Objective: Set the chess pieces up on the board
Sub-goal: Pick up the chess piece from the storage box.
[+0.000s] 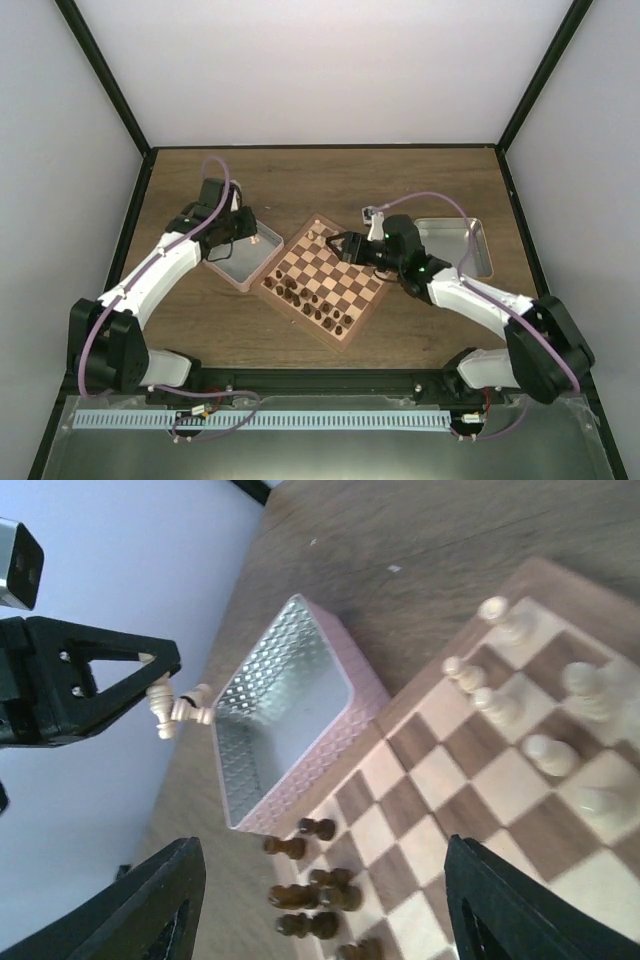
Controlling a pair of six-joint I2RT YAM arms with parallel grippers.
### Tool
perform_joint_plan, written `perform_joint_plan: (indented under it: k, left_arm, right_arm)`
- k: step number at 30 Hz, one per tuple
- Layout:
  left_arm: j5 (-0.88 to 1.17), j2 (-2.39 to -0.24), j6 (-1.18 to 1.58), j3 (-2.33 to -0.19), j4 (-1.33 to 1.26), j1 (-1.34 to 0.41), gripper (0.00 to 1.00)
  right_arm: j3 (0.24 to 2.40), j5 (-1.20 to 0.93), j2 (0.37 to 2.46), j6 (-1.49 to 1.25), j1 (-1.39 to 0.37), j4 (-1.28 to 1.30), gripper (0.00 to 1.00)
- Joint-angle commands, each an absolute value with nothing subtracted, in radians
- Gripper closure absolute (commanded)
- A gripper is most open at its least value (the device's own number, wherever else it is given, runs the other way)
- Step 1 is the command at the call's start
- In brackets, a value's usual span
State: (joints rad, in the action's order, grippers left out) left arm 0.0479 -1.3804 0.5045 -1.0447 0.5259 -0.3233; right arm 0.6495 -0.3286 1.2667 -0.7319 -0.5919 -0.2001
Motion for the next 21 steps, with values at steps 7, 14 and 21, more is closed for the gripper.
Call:
perform_joint_plan:
  k: [7,14,21]
  left_arm:
    - [0.113,-1.288,0.541,-1.001,0.423,-0.279,0.81]
    - [0.268,-1.3,0.563,-1.059,0.534,-0.196,0.8]
    - [0.413,-1.313,0.556,-1.102,0.62,-0.11,0.8]
  right_arm:
    - [0.953,-0.542,1.62,-0.973,-0.704,-0.512,0.36]
    - [1.112,-0.493,1.806,-0.693,-0.783,-0.599,0.47]
    - [1.218,-0.571,1.945,-0.591,-0.792,-0.649,0.48]
